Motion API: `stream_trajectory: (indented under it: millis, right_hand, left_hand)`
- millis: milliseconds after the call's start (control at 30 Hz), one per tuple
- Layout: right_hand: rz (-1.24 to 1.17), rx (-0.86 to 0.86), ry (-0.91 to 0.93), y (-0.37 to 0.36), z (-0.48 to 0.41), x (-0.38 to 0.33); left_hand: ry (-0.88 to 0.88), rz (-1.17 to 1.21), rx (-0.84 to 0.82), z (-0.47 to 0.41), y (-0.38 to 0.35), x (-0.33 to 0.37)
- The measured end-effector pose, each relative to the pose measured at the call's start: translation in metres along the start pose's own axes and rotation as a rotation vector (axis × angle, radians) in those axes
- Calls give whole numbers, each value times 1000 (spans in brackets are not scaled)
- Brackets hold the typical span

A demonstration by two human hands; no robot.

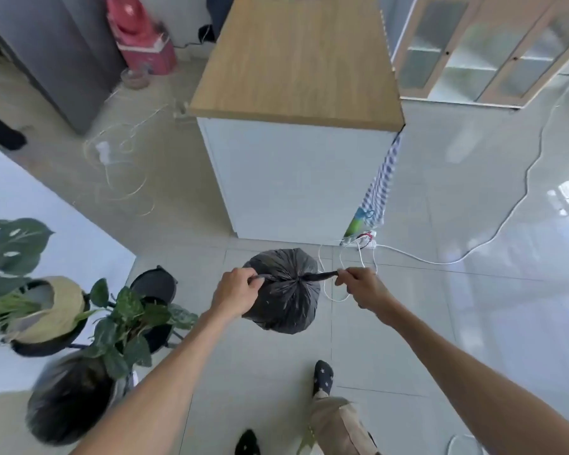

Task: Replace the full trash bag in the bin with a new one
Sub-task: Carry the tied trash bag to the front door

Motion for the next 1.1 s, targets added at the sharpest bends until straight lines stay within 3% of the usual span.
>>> stream_trajectory:
  millis: [367, 700, 1100]
  right_hand:
    - [-384, 424, -80, 220, 30, 65]
    - [-602, 712, -134, 407, 56, 137]
    - [-777, 1078, -202, 599, 58, 200]
  left_hand:
    - [-426, -77, -140, -64, -43, 282]
    - [-667, -37, -245, -73, -151, 505]
    - [-856, 23, -523, -113, -276, 761]
Point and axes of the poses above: each hand's wrist, its own z-axis away from the middle knuckle, its own y-axis out of the back of the hand, x = y × z, the point moved 1 cm from there along -z, towards the middle knuckle
